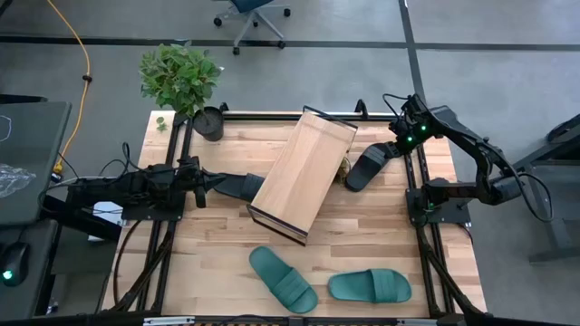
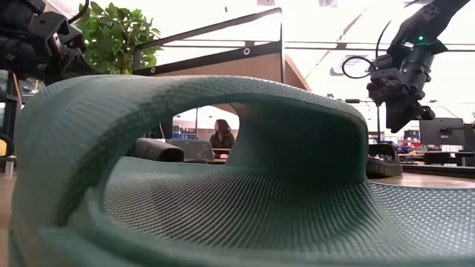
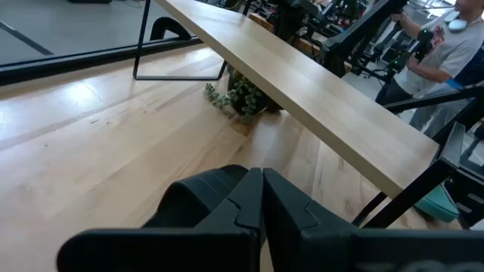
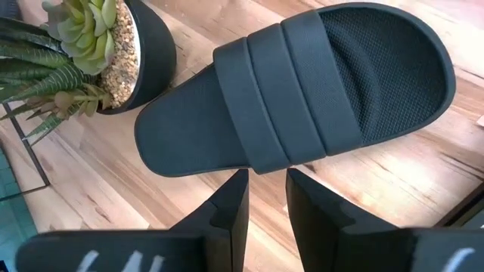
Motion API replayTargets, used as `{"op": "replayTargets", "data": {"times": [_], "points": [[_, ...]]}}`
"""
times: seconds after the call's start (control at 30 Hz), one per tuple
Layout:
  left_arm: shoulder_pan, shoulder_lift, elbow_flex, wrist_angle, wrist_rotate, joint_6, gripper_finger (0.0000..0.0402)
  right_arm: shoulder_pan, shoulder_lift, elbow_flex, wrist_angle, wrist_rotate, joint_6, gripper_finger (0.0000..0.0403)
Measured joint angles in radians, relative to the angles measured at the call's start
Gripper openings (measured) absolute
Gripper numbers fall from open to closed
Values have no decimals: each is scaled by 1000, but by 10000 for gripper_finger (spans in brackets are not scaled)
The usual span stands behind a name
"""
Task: Pick and place slides into the shelf
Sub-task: Put the right black slipper on the shelf
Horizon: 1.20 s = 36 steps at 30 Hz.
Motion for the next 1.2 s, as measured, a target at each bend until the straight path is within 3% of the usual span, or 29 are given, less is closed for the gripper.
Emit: {"op": "replayTargets", "data": {"times": [0.3,0.67,0.87,1.2], "points": [[0,12,0,0,0,-13,1,0,0,0,22,-10,4,91],[0,69,0,0,2,-15,1,0,49,2,157,-7,142,183],[0,71,0,0,4,-25,1,3,124,2,149,-6,115,188],[0,70,0,0,7,-35,1,7,141,2,181,25,133,189]]}}
